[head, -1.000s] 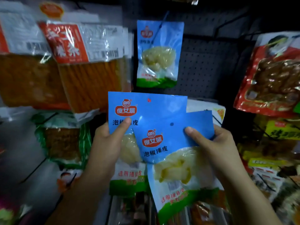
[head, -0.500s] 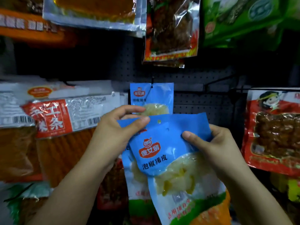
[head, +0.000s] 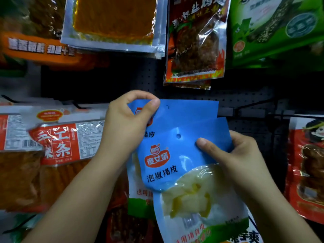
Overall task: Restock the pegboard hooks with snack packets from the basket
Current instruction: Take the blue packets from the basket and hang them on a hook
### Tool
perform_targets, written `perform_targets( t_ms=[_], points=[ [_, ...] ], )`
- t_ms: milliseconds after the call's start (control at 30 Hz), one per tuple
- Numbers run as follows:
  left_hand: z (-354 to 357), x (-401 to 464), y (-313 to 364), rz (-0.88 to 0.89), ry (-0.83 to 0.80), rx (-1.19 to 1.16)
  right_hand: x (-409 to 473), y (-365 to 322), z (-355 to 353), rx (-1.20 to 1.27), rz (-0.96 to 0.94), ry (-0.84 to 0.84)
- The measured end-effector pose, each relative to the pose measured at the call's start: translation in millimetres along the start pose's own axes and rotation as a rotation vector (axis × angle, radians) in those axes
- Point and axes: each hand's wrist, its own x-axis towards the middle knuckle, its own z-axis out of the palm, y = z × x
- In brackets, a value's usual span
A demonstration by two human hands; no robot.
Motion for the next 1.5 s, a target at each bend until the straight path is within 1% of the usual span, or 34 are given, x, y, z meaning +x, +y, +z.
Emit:
perform_targets(
  t_ms=[100, 233, 500, 600, 667, 767, 867, 1033, 1167, 1400, 1500],
  points=[
    [0.4, 6.5, 8.7, 0.056, -0.037, 0.048, 1.0, -5.8, 0.7, 0.031, -0.032, 0.014],
    [3.6, 14.4, 12.7, 0.047, -0.05, 0.064, 4.1, -6.6, -0.8, 0.041, -0.032, 0.053],
    [6.0, 20.4, 6.1, -0.08, -0.094, 0.019, 6.5, 5.1, 1.2, 0.046, 0.026, 0.047],
    [6.2, 19.1, -2.0, -0.157, -0.12, -0.007, 4.7, 13.4, 1.4, 0.065, 0.072, 0.035],
    [8.0, 18.3, -7.8, -0.169, -0.126, 0.001, 5.3, 19.9, 2.3, 0.081, 0.101, 0.049],
    [10.4, 18.0, -16.0, -0.151, -0.11, 0.009, 8.2, 28.7, 2.0, 0.108, 0.134, 0.087],
    [8.1, 16.3, -24.5, -0.141, -0.084, -0.041, 11.2, 38.4, -1.2, 0.102, 0.165, 0.095],
    [12.9, 15.1, -46.6, -0.249, -0.053, -0.138, 13.0, 58.7, -3.3, 0.03, 0.22, 0.064],
    [27.7, 25.4, -61.4, -0.274, -0.017, -0.101, 21.3, 73.1, 0.2, -0.008, 0.252, 0.086],
    [51.9, 44.7, -88.3, -0.272, 0.015, 0.056, 42.6, 93.2, 4.7, -0.024, 0.276, 0.115],
    [60.2, 53.2, -99.6, -0.305, 0.019, 0.092, 52.7, 100.0, 8.0, -0.047, 0.295, 0.125]
  ],
)
